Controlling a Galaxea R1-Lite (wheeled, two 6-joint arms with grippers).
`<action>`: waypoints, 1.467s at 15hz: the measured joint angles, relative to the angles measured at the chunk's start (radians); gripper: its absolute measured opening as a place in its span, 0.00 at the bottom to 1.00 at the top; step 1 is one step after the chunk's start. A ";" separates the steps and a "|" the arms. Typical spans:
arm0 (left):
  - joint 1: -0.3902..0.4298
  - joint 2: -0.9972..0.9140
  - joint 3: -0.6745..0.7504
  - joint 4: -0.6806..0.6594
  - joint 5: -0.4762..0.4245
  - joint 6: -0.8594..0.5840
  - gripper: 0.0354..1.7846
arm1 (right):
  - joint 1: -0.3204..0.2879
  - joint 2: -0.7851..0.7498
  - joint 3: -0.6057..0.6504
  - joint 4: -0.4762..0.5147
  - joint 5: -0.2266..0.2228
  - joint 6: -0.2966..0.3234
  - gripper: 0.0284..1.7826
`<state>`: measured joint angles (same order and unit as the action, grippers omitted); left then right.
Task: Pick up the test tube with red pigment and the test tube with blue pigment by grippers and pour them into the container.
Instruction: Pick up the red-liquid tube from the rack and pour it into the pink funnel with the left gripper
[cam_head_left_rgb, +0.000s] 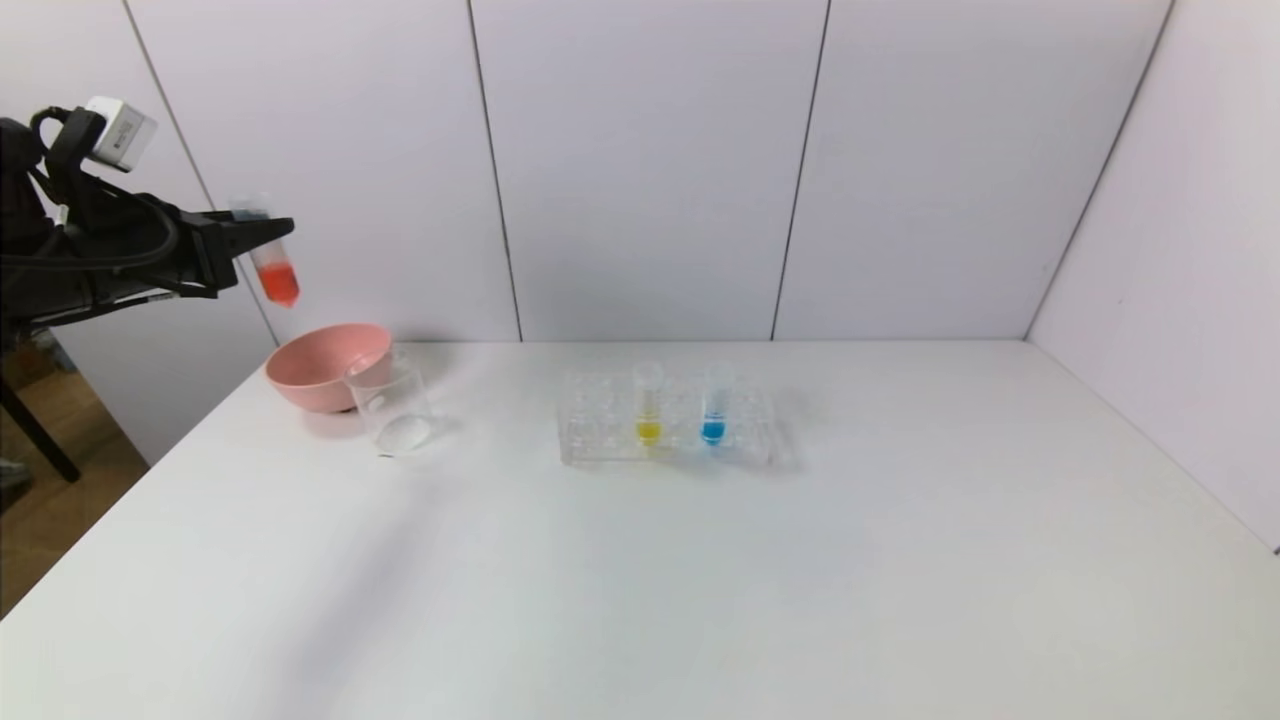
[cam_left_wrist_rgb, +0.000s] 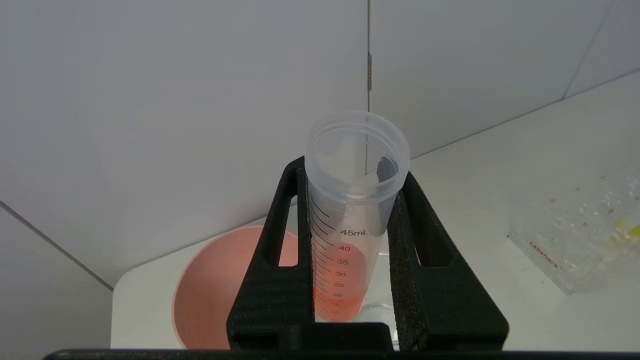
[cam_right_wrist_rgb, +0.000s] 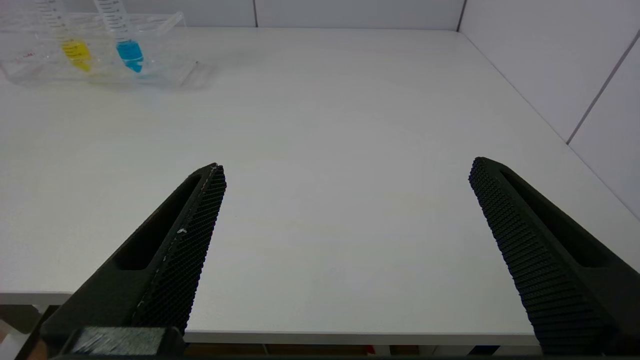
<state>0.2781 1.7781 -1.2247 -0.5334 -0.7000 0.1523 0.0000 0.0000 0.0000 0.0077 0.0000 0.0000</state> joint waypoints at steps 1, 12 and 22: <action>0.010 0.013 -0.025 0.046 -0.042 0.053 0.23 | 0.000 0.000 0.000 0.000 0.000 0.000 1.00; 0.019 0.129 -0.298 0.540 -0.131 0.552 0.23 | 0.000 0.000 0.000 0.000 0.000 0.000 1.00; 0.030 0.242 -0.588 0.961 -0.048 1.014 0.23 | 0.000 0.000 0.000 0.000 0.000 0.000 1.00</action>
<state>0.3077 2.0204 -1.8128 0.4272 -0.7481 1.1660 0.0000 0.0000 0.0000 0.0077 0.0000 0.0000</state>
